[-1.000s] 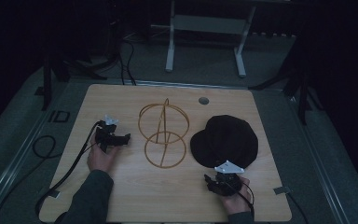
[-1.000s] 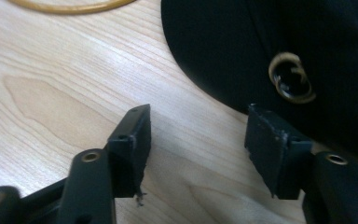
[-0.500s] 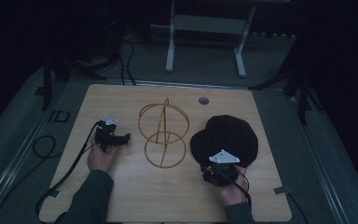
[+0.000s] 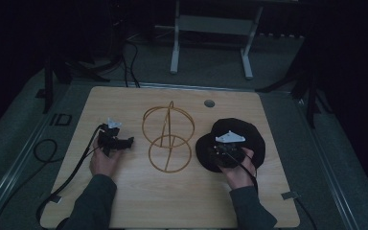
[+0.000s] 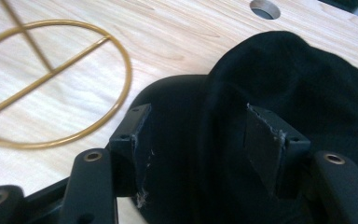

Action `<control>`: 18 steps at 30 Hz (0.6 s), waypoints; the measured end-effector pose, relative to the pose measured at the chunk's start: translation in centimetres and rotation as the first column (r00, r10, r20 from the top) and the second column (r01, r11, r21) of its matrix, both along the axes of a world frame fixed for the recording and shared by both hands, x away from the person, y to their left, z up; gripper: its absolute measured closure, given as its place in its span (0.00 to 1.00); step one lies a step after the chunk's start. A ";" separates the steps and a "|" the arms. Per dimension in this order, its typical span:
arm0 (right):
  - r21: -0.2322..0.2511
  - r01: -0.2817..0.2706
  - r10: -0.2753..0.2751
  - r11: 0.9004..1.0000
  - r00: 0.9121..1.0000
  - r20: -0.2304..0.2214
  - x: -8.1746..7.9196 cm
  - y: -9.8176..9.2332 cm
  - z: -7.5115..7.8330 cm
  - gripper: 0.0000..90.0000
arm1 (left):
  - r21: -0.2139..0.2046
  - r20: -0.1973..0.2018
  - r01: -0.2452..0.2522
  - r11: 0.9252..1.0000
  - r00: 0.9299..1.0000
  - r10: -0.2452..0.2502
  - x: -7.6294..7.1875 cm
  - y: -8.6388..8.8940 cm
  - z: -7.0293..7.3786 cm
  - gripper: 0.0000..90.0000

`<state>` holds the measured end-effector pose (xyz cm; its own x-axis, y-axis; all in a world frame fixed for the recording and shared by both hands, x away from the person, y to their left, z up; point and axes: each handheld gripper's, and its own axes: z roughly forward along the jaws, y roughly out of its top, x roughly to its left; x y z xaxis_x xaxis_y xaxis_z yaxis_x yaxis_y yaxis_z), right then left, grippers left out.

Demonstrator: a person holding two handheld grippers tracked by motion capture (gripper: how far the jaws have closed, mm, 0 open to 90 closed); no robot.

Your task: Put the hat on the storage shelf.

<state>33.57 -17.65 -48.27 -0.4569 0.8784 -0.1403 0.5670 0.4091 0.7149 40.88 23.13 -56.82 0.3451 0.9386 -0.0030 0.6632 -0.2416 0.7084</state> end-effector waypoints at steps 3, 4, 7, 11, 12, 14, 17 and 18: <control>-0.011 -0.003 0.003 1.000 1.000 -0.012 0.7 0.2 0.1 0.49 | 0.000 0.000 0.000 1.000 1.000 0.000 0.0 0.0 0.0 0.15; -0.016 -0.002 0.002 1.000 1.000 -0.021 1.3 0.4 0.2 0.50 | 0.000 0.000 0.000 1.000 1.000 0.000 0.0 0.0 0.0 0.15; -0.034 0.008 -0.010 0.999 0.998 -0.066 3.1 1.0 0.9 0.53 | 0.000 0.000 0.000 1.000 1.000 0.000 0.0 0.0 0.0 0.15; -0.043 0.033 -0.038 0.999 0.993 -0.112 5.1 1.0 1.6 0.53 | 0.000 0.001 -0.002 1.000 1.000 0.002 0.0 0.0 0.0 0.16; -0.046 0.041 -0.046 0.998 0.991 -0.127 5.6 1.0 1.8 0.54 | 0.000 0.001 -0.002 1.000 1.000 0.002 0.0 0.0 0.0 0.16; -0.047 0.052 -0.058 0.998 0.985 -0.160 6.5 1.0 2.1 0.55 | -0.001 0.001 -0.003 1.000 1.000 0.003 0.0 0.0 0.0 0.16; -0.068 0.059 -0.072 0.996 0.974 -0.217 7.8 1.0 2.3 0.59 | -0.003 0.002 -0.005 1.000 1.000 0.005 0.0 0.0 0.0 0.16; -0.075 0.066 -0.082 0.995 0.969 -0.232 8.2 1.1 2.3 0.59 | -0.002 0.001 -0.004 1.000 1.000 0.004 0.0 0.0 0.0 0.16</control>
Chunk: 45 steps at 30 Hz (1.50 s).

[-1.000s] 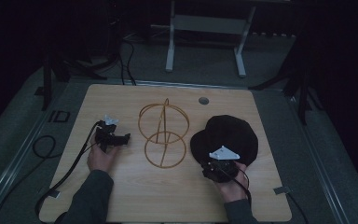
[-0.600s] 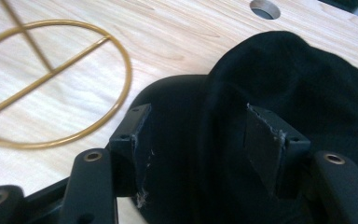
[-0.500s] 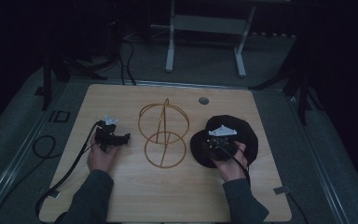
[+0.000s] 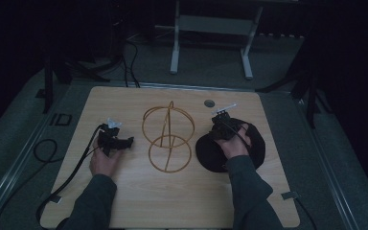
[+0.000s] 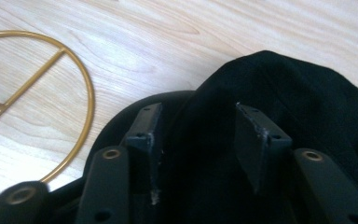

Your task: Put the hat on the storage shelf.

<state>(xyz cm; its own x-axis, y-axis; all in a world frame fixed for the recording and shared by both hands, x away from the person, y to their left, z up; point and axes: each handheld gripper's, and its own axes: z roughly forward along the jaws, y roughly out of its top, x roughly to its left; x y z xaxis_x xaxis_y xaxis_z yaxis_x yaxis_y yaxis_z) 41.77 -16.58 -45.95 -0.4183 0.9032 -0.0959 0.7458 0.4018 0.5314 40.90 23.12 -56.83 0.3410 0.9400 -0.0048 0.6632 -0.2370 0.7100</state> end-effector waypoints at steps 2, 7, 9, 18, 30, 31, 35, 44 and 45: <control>0.020 0.030 -0.029 0.999 0.999 -0.046 0.6 0.2 0.1 0.59 | 0.002 -0.001 0.000 1.000 1.000 0.000 0.0 0.0 0.0 0.16; 0.037 0.082 -0.074 0.996 0.982 -0.176 2.0 0.5 -0.4 0.63 | 0.002 -0.001 0.001 1.000 1.000 -0.001 0.0 0.0 0.0 0.16; 0.045 0.109 -0.096 0.993 0.967 -0.235 2.5 0.5 -0.7 0.63 | 0.002 -0.001 0.001 1.000 1.000 -0.001 0.0 0.0 0.0 0.16; 0.023 0.157 -0.136 0.987 0.912 -0.386 4.3 0.5 -1.9 0.69 | 0.002 -0.002 0.000 1.000 1.000 0.000 0.0 0.0 0.0 0.16; -0.028 0.188 -0.180 0.982 0.866 -0.466 5.7 0.9 -2.9 0.70 | 0.002 -0.002 0.000 1.000 1.000 0.000 0.0 0.0 0.0 0.16; -0.021 0.193 -0.180 0.981 0.861 -0.476 5.8 0.8 -2.9 0.72 | 0.002 -0.002 0.000 1.000 1.000 0.000 0.0 0.0 0.0 0.16; -0.010 0.197 -0.176 0.980 0.850 -0.497 6.0 0.5 -3.1 0.80 | 0.002 -0.002 0.000 1.000 1.000 0.000 0.0 0.0 0.0 0.16; -0.067 0.141 -0.155 0.988 0.864 -0.479 5.7 0.2 -2.5 0.89 | 0.001 -0.002 -0.001 1.000 1.000 0.001 0.0 0.0 0.0 0.16; -0.079 0.124 -0.147 0.989 0.868 -0.474 5.6 0.2 -2.5 0.89 | 0.001 -0.002 -0.001 1.000 1.000 0.001 0.0 0.0 0.0 0.16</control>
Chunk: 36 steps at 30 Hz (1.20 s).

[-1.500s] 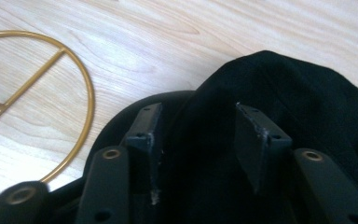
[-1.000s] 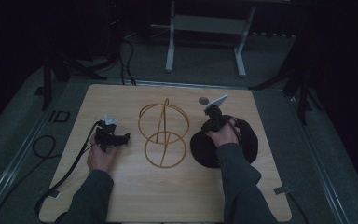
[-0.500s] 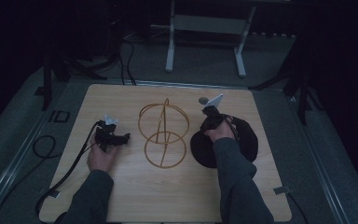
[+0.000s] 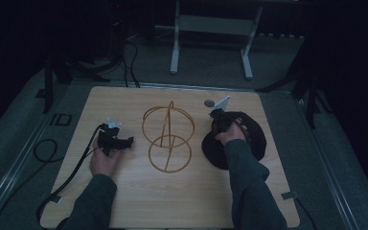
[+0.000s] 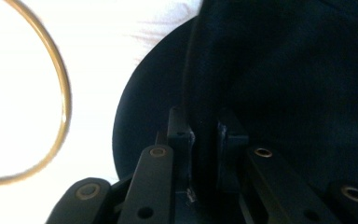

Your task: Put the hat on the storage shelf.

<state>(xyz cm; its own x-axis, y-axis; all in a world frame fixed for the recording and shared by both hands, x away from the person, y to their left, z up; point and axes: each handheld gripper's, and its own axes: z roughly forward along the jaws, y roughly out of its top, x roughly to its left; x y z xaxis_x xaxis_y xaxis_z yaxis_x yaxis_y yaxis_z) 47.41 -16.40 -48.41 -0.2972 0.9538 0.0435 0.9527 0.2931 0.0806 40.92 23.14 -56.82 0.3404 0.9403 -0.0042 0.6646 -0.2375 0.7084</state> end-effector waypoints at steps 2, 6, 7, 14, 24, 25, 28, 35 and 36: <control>-0.024 -0.036 0.036 0.999 0.999 0.003 -0.2 0.0 0.1 0.89 | 0.000 0.000 0.000 1.000 1.000 0.000 0.0 0.0 0.0 0.16; -0.033 -0.062 0.062 0.998 0.998 0.011 -0.5 -0.1 0.3 0.89 | 0.000 0.000 0.000 1.000 1.000 0.000 0.0 0.0 0.0 0.16; -0.033 -0.069 0.069 0.997 0.998 0.013 -0.5 -0.1 0.4 0.89 | 0.000 0.001 -0.001 1.000 1.000 0.001 0.0 0.0 0.0 0.16; -0.029 -0.118 0.118 0.993 0.993 0.016 -1.0 -0.7 1.4 0.89 | 0.000 0.000 -0.002 1.000 1.000 0.002 0.0 0.0 0.0 0.16; -0.060 -0.184 0.186 0.981 0.982 0.032 -1.5 -0.5 3.9 0.89 | -0.001 0.000 -0.003 1.000 1.000 0.003 0.0 0.0 0.0 0.16; -0.062 -0.187 0.190 0.980 0.981 0.033 -1.5 -0.4 4.1 0.89 | -0.002 0.001 -0.004 1.000 1.000 0.004 0.0 0.0 0.0 0.16; -0.069 -0.202 0.205 0.977 0.978 0.044 -1.6 -0.4 4.9 0.89 | 0.000 0.002 -0.004 1.000 1.000 0.004 0.0 0.0 0.0 0.16; -0.082 -0.216 0.220 0.973 0.974 0.053 -1.8 -0.2 6.2 0.89 | 0.001 0.000 -0.003 1.000 1.000 0.003 0.1 0.0 0.0 0.16; -0.086 -0.220 0.225 0.972 0.973 0.056 -1.8 -0.1 6.3 0.89 | 0.000 0.003 -0.004 1.000 1.000 0.004 0.1 0.0 0.0 0.16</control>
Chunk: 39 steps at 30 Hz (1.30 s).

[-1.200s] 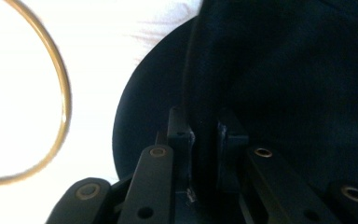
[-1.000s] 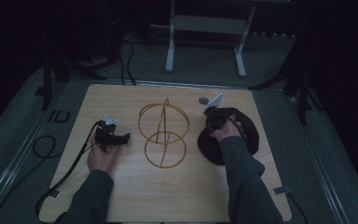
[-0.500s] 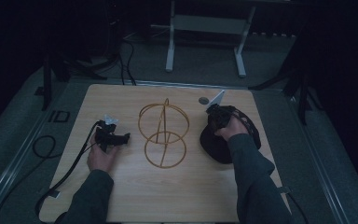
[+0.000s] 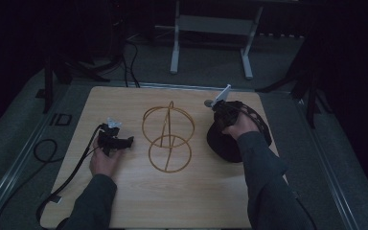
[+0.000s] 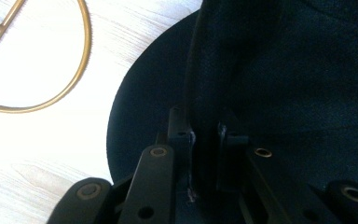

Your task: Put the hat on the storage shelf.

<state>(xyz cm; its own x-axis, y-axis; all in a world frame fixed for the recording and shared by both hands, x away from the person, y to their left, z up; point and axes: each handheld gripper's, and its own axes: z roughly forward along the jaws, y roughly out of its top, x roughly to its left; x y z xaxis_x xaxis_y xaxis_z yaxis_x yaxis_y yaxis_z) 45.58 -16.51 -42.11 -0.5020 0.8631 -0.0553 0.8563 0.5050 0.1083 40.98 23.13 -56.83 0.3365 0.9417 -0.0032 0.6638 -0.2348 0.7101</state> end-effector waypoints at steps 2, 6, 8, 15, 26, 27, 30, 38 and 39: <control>-0.001 -0.010 0.010 1.000 1.000 -0.001 -0.1 0.2 0.3 0.89 | -0.001 0.001 -0.002 1.000 1.000 0.002 0.0 0.0 0.0 0.16; 0.006 -0.028 0.028 1.000 1.000 0.007 -0.2 0.6 1.1 0.89 | -0.001 -0.001 -0.002 1.000 1.000 0.002 0.0 0.0 0.0 0.16; 0.004 -0.027 0.027 1.000 1.000 0.011 -0.2 0.6 1.3 0.89 | -0.002 -0.001 -0.002 1.000 1.000 0.002 0.0 0.0 0.0 0.16; 0.002 -0.041 0.041 0.999 0.998 0.040 -0.6 0.9 2.6 0.89 | -0.001 -0.001 -0.002 1.000 1.000 0.002 0.0 0.0 0.0 0.16; 0.015 -0.082 0.081 0.997 0.996 0.047 -1.0 1.1 4.6 0.89 | -0.001 -0.001 -0.002 1.000 1.000 0.002 0.0 0.0 0.0 0.16; 0.013 -0.083 0.082 0.996 0.995 0.049 -1.1 1.1 4.8 0.89 | -0.001 -0.001 -0.002 1.000 1.000 0.002 0.0 0.0 0.0 0.16; 0.019 -0.095 0.094 0.995 0.994 0.058 -1.3 1.2 5.3 0.89 | -0.001 -0.001 -0.001 1.000 1.000 0.001 0.0 0.0 0.0 0.16; 0.014 -0.118 0.117 0.993 0.992 0.052 -1.4 1.6 6.4 0.88 | -0.001 -0.002 -0.002 1.000 1.000 0.002 0.0 0.0 0.0 0.16; 0.016 -0.121 0.120 0.993 0.991 0.052 -1.4 1.7 6.5 0.88 | -0.001 -0.002 -0.002 1.000 1.000 0.002 0.0 0.0 0.0 0.16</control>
